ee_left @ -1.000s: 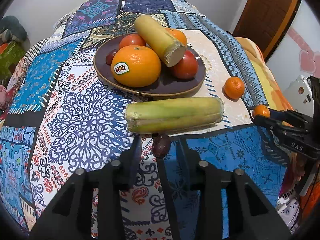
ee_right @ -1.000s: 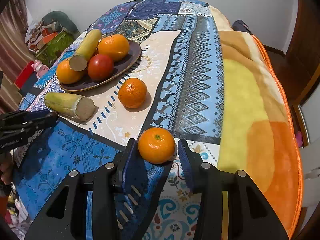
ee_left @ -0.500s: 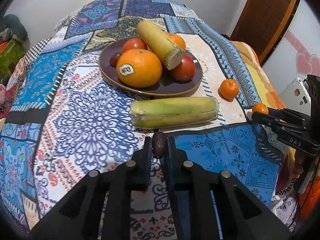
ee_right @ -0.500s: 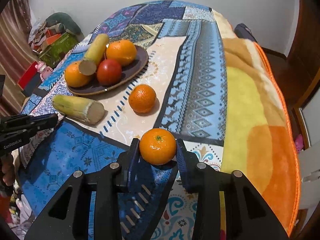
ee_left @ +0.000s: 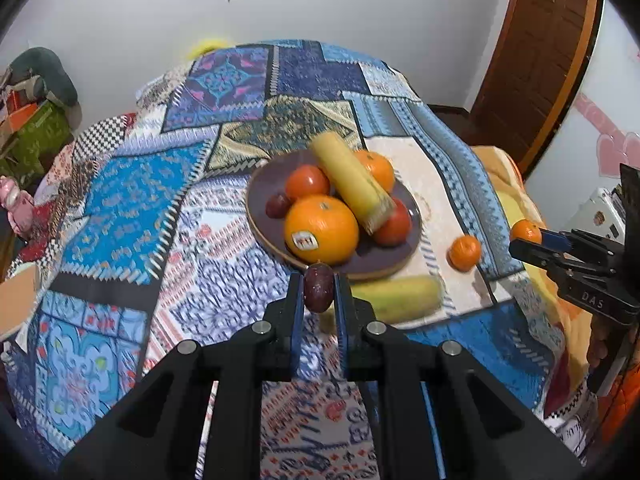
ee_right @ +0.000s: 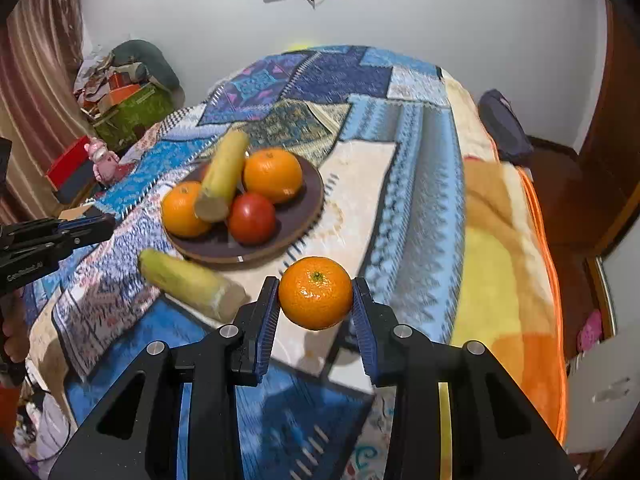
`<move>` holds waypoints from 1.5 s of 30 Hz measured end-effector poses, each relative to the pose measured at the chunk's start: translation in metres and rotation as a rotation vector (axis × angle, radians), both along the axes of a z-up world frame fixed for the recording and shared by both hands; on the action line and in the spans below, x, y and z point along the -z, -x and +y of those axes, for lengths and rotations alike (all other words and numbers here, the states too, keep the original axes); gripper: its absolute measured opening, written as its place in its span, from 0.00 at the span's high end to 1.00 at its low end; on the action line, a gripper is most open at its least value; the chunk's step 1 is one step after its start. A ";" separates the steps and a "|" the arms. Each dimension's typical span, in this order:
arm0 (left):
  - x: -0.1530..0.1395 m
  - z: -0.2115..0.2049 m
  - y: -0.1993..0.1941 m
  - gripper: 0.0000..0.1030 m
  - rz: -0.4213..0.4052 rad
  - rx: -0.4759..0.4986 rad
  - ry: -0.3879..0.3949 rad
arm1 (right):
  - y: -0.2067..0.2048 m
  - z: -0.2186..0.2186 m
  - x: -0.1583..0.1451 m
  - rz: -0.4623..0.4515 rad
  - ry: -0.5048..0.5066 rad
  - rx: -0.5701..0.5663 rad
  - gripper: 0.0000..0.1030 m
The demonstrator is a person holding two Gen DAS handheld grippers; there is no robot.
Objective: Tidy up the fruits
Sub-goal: 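Lift and carry the date and mandarin over the plate with both tools, then lower the date and mandarin onto the plate and open both grippers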
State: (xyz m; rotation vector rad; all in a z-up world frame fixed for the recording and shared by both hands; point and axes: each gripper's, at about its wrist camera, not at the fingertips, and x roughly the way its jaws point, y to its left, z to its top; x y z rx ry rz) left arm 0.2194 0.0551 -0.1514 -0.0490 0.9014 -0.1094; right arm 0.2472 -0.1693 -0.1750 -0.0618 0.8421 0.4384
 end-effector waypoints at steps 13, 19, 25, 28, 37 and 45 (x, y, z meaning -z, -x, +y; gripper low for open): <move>0.003 0.021 -0.047 0.87 -0.009 -0.053 -0.016 | -0.040 0.041 -0.005 -0.036 -0.002 -0.056 0.68; 0.017 0.027 -0.071 0.86 0.016 -0.064 -0.023 | -0.067 0.053 0.003 -0.023 0.010 -0.043 0.68; 0.030 0.031 -0.086 0.87 0.043 -0.069 -0.010 | -0.093 0.058 0.023 0.054 0.017 -0.021 0.68; 0.036 0.030 -0.091 0.86 0.050 -0.065 -0.010 | -0.096 0.058 0.027 0.069 0.020 -0.019 0.68; 0.046 0.027 -0.098 0.86 0.067 -0.067 0.005 | -0.099 0.065 0.035 0.083 0.055 -0.037 0.68; 0.043 0.026 -0.096 0.84 0.068 -0.079 -0.001 | -0.099 0.062 0.033 0.089 0.048 -0.042 0.65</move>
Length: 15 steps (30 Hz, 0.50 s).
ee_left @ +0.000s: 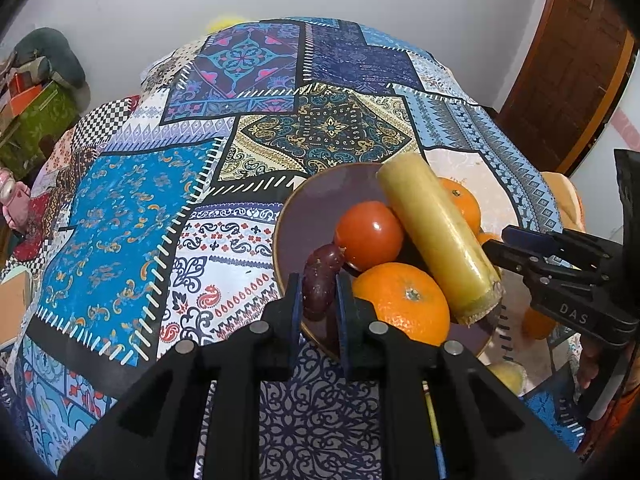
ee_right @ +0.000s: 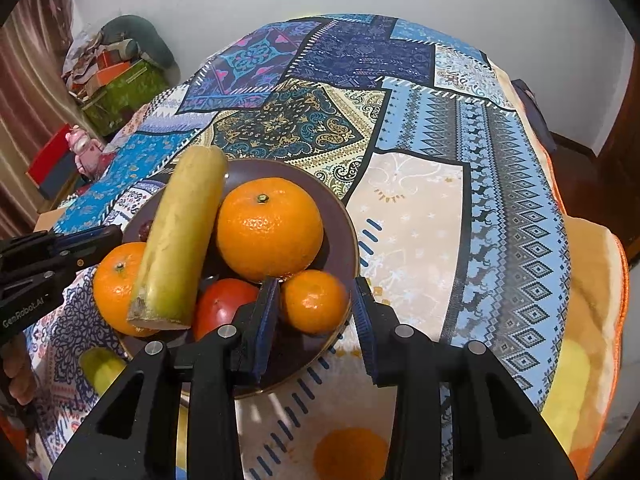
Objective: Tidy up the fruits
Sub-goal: 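Lower the date and mandarin onto the plate and open both grippers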
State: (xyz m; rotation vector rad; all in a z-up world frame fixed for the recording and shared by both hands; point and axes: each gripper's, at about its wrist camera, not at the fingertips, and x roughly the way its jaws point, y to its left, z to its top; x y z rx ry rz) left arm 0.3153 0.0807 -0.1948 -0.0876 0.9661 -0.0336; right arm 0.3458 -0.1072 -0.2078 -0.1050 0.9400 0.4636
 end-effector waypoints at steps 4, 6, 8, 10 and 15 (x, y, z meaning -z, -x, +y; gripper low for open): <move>-0.006 0.002 0.005 0.77 -0.008 -0.004 0.010 | 0.006 -0.005 -0.007 -0.016 -0.015 -0.005 0.53; -0.012 0.002 0.011 0.69 -0.019 0.000 0.021 | 0.010 -0.007 -0.011 -0.026 -0.020 -0.007 0.52; -0.019 0.001 0.017 0.62 -0.035 0.005 0.024 | 0.014 -0.009 -0.015 -0.034 -0.023 -0.011 0.51; -0.025 -0.002 0.022 0.59 -0.047 0.011 0.020 | 0.021 -0.011 -0.020 -0.040 -0.030 -0.013 0.49; -0.036 -0.007 0.046 0.47 -0.062 0.022 0.011 | 0.043 -0.016 -0.023 -0.063 -0.014 -0.024 0.42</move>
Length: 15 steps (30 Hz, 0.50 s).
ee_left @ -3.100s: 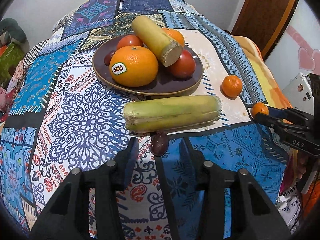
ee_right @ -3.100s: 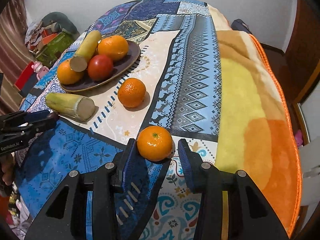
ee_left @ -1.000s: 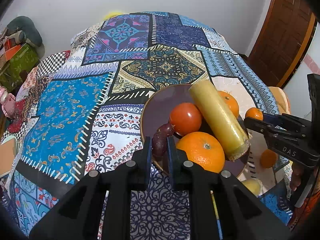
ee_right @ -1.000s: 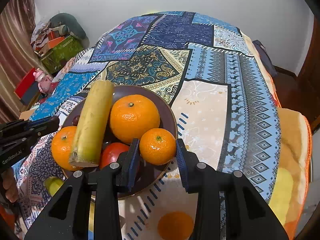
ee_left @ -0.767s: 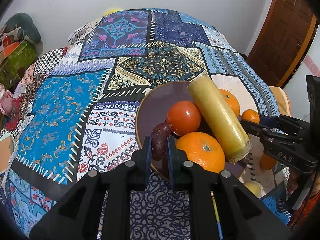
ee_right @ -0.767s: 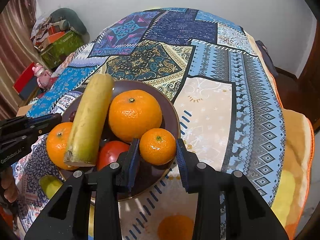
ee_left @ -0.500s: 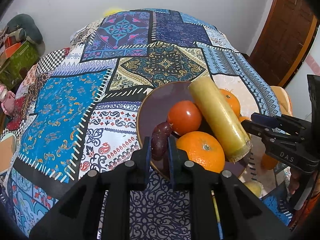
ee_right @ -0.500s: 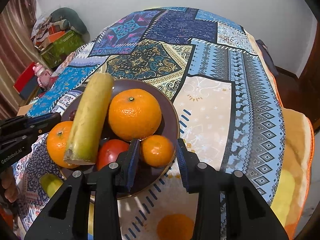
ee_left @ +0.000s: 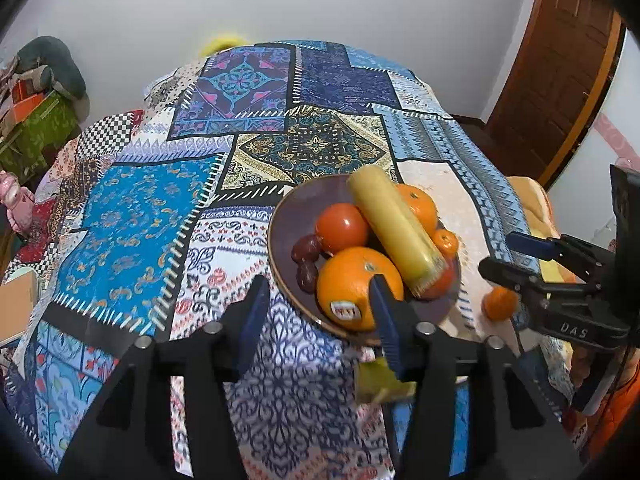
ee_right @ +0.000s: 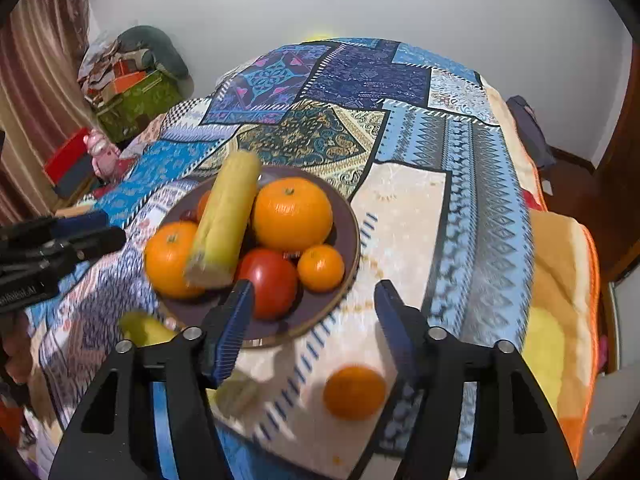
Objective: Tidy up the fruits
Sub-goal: 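Lower the date and mandarin onto the plate and open both grippers, then move left tool toward the pale yellow-green squash while right tool approaches another mandarin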
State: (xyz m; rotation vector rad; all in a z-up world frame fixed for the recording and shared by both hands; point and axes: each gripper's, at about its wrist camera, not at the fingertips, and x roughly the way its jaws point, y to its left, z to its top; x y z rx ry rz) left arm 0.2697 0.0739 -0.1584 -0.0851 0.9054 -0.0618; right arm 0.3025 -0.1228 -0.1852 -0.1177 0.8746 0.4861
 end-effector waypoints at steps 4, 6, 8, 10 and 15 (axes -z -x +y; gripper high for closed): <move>-0.002 -0.001 0.019 0.40 0.004 -0.004 0.002 | 0.021 0.005 0.006 -0.034 0.089 -0.034 0.41; -0.001 -0.002 0.028 0.38 0.012 -0.005 0.007 | 0.027 0.007 0.010 -0.052 0.133 -0.041 0.41; 0.001 -0.003 0.037 0.37 0.020 -0.005 0.006 | 0.028 0.007 0.015 -0.052 0.154 -0.036 0.41; 0.005 -0.005 0.043 0.37 0.033 -0.002 0.011 | 0.025 0.005 0.019 -0.034 0.155 -0.022 0.41; 0.020 -0.010 0.056 0.37 0.079 0.008 0.035 | 0.023 0.007 0.030 -0.011 0.180 -0.010 0.41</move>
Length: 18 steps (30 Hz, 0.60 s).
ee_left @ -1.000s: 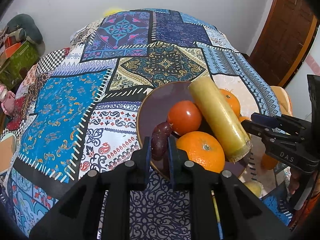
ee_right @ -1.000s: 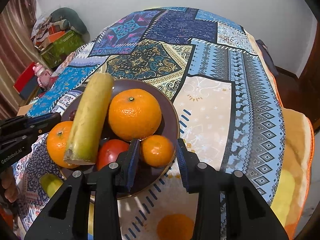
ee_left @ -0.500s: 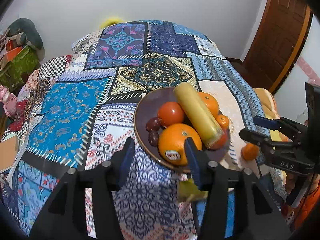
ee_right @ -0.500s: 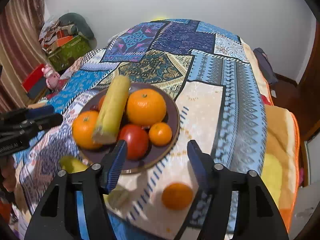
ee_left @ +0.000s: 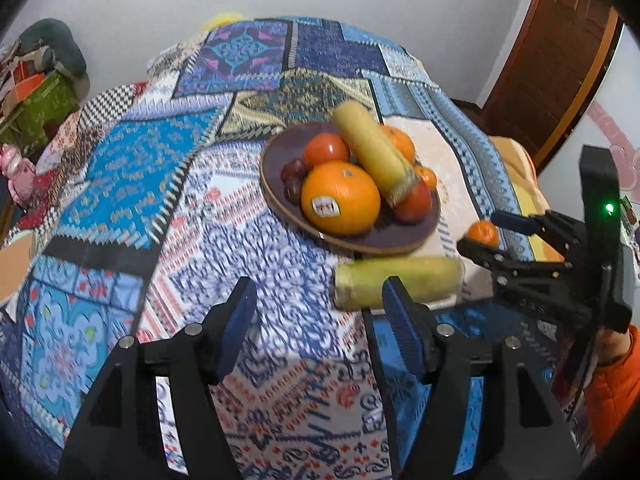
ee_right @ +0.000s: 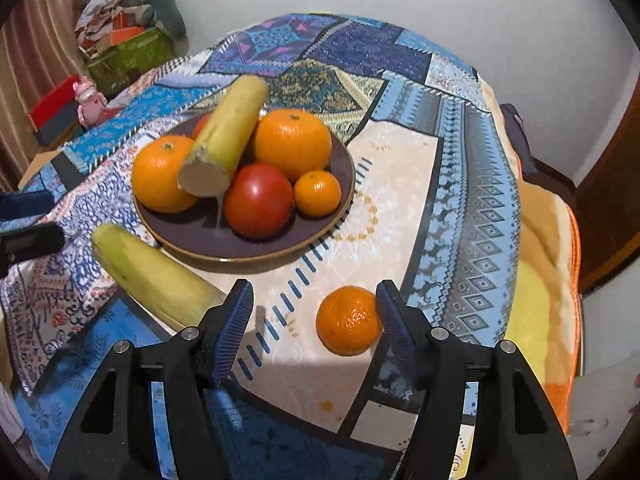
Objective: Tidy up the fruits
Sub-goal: 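Move left tool toward the pale yellow-green squash while right tool approaches another mandarin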
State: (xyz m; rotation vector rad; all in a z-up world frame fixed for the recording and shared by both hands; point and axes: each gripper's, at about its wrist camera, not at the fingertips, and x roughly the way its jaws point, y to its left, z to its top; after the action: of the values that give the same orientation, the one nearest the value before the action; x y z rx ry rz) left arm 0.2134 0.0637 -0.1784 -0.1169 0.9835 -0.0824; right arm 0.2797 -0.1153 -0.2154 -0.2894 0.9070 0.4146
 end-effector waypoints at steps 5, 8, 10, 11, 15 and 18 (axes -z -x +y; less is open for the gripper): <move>0.012 -0.008 0.005 0.37 0.036 0.010 0.019 | 0.013 0.010 0.000 -0.042 0.061 -0.046 0.40; 0.013 -0.012 0.007 0.37 0.041 0.011 0.041 | 0.018 0.010 -0.003 -0.040 0.054 -0.075 0.40; 0.012 -0.014 0.008 0.37 0.043 0.010 0.058 | 0.023 0.011 -0.005 -0.038 0.050 -0.099 0.40; 0.012 -0.015 0.008 0.35 0.044 0.010 0.063 | 0.026 0.012 -0.006 -0.040 0.050 -0.115 0.40; 0.015 -0.018 0.007 0.33 0.062 0.012 0.099 | 0.041 0.019 -0.009 -0.042 0.036 -0.180 0.40; 0.018 -0.020 0.005 0.33 0.081 0.007 0.106 | 0.053 0.025 -0.011 -0.038 0.011 -0.230 0.41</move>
State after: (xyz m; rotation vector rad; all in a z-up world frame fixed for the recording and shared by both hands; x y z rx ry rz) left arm 0.2084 0.0438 -0.1963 -0.2160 1.0601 -0.1371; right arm 0.2267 -0.0898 -0.2044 -0.4124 0.8423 0.6142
